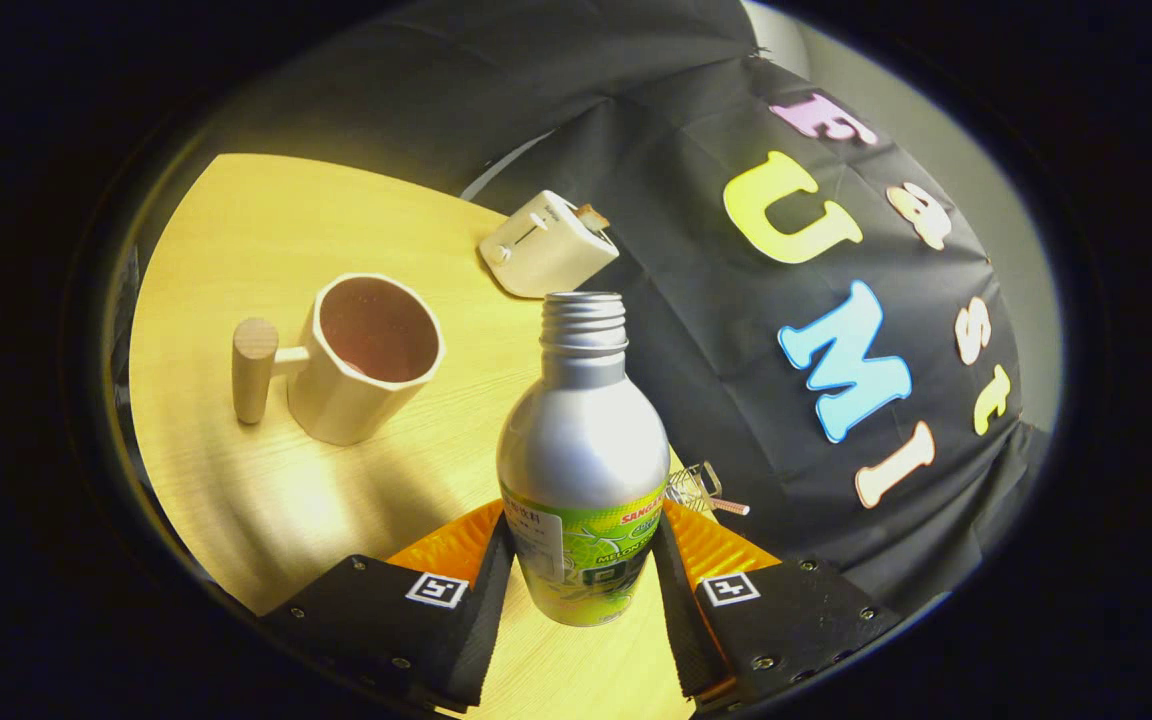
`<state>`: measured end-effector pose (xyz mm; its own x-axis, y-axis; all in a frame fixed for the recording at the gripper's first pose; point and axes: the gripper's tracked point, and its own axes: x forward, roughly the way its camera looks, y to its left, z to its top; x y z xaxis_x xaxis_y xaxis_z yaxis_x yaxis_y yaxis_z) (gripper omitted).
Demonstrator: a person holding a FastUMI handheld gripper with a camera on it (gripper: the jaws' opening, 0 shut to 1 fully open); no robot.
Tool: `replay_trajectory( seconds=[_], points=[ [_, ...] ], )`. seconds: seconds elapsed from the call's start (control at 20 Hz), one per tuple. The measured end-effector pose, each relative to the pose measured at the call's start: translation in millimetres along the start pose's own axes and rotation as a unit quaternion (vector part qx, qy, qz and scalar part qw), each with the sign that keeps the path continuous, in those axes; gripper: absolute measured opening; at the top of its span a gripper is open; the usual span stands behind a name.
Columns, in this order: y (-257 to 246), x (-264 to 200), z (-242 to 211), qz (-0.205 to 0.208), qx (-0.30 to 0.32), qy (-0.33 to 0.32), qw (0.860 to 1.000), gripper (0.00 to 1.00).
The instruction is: Take the bottle from table, then pour the juice into the cup, finally place the bottle on the coaster
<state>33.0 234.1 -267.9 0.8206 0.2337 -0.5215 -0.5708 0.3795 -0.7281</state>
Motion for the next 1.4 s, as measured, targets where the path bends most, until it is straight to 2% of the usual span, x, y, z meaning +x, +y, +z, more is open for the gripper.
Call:
replay_trajectory(
  seconds=[0.35, 0.75, 1.15, 1.4],
  points=[
    [11.7, 4.5, 13.4, 0.012, -0.067, 0.008, 0.998, 0.70],
    [25.6, 4.5, 13.5, 0.027, -0.151, 0.029, 0.988, 0.70],
    [21.9, 6.0, 21.2, 0.032, -0.234, 0.051, 0.970, 0.70],
    [18.5, 6.4, 24.0, 0.042, -0.289, 0.060, 0.954, 0.70]
  ],
)
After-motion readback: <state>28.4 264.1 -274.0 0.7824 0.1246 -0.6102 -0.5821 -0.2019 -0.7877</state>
